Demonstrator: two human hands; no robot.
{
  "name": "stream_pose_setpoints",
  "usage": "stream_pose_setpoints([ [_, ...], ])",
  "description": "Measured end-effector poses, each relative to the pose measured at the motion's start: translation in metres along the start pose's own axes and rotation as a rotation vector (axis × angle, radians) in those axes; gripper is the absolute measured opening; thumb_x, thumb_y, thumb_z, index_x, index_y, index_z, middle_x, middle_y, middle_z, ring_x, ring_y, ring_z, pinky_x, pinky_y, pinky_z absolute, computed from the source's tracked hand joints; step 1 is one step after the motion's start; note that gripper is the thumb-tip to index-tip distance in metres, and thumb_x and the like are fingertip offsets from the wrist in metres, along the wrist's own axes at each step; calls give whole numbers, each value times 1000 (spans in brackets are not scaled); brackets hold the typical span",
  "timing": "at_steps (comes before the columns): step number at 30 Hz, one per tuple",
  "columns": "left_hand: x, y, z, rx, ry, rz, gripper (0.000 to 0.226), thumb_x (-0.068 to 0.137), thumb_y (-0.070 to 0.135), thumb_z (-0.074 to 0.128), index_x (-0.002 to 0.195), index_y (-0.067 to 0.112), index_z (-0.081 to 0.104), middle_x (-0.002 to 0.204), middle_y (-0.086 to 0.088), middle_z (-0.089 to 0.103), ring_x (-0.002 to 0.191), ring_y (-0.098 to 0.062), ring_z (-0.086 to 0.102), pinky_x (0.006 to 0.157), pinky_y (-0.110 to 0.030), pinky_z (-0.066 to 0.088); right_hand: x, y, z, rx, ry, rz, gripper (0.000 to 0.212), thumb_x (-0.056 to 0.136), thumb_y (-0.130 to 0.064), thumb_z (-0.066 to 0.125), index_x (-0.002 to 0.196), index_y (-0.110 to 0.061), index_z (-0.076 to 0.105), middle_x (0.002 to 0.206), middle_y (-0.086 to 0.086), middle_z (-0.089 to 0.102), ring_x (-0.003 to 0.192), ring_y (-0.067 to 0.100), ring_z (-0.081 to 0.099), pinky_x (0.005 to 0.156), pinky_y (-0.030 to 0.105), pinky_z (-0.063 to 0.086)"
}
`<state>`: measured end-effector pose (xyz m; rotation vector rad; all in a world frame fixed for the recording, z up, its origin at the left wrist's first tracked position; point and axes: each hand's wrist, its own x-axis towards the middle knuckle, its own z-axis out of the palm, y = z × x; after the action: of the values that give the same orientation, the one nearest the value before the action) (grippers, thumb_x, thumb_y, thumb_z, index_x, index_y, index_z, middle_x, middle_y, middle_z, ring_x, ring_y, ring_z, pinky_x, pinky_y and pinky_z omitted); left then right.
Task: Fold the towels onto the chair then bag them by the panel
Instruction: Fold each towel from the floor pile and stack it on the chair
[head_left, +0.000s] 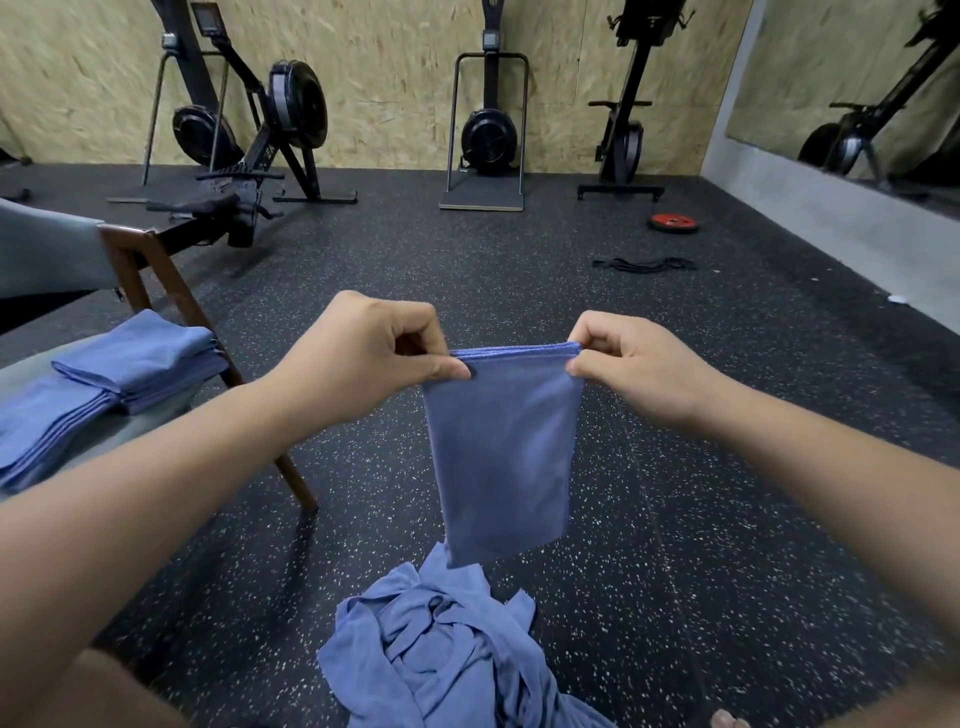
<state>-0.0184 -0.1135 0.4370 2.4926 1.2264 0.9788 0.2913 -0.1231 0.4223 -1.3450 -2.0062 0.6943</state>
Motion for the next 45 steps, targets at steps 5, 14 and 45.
stream_pose_setpoints([
  [5, -1, 7, 2, -35, -39, -11, 29, 81, 40, 92, 72, 25, 69, 63, 11, 66, 53, -7, 51, 52, -19, 39, -3, -2, -1, -107, -27, 16, 9, 90, -14, 65, 84, -20, 64, 77, 2, 68, 67, 8, 49, 69, 35, 42],
  [14, -6, 20, 29, -40, -231, 47, 26, 83, 33, 92, 84, 29, 67, 69, 11, 70, 65, -8, 63, 61, -14, 42, -16, -20, 29, -73, -264, -17, 42, 83, -37, 91, 117, -36, 66, 109, -12, 74, 100, 1, 68, 95, 28, 55],
  [45, -11, -60, 54, -258, -381, -246, 23, 92, 37, 86, 91, 31, 63, 78, 11, 66, 70, -8, 56, 67, -35, 48, 4, -9, -33, 165, 341, -198, 14, 109, -24, 63, 110, -11, 67, 78, -11, 61, 75, 6, 49, 70, 26, 38],
])
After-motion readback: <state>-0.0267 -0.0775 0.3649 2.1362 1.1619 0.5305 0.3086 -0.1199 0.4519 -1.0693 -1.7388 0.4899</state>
